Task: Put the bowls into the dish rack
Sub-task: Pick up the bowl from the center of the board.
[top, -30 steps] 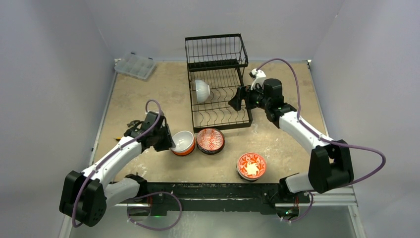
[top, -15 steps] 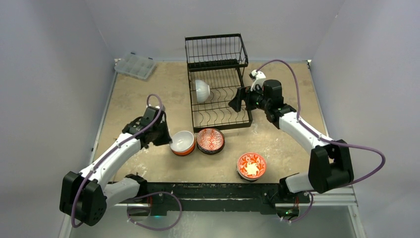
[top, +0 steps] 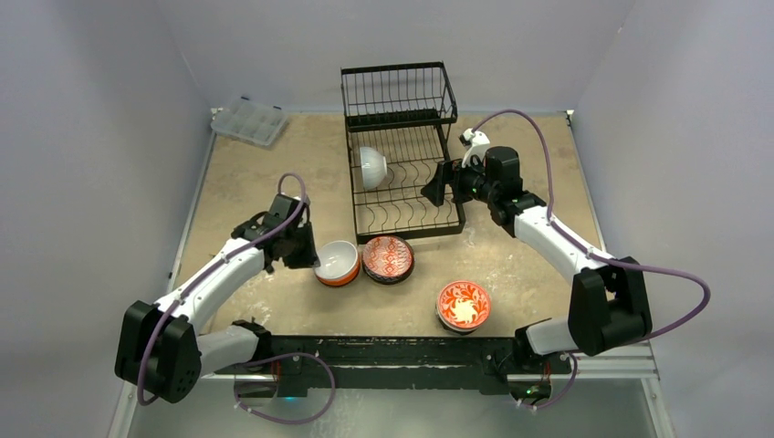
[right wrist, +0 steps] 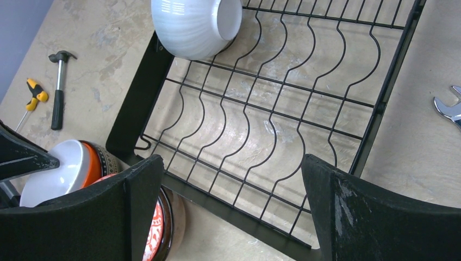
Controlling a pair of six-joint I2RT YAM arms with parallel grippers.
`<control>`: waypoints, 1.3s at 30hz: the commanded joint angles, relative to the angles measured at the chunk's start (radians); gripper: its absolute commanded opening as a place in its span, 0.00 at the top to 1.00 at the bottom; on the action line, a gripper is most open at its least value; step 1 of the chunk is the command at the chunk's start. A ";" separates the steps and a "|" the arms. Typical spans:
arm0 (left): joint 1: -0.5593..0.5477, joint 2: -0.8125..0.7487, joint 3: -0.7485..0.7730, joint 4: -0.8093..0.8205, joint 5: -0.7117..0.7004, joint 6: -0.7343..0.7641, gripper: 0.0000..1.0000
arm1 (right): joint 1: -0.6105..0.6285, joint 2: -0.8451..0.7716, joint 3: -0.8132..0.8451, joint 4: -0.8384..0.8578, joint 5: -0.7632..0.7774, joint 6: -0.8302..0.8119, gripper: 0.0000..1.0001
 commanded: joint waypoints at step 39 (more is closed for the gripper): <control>-0.002 0.144 0.353 0.521 0.256 0.087 1.00 | -0.002 -0.159 -0.037 0.281 -0.356 0.274 0.01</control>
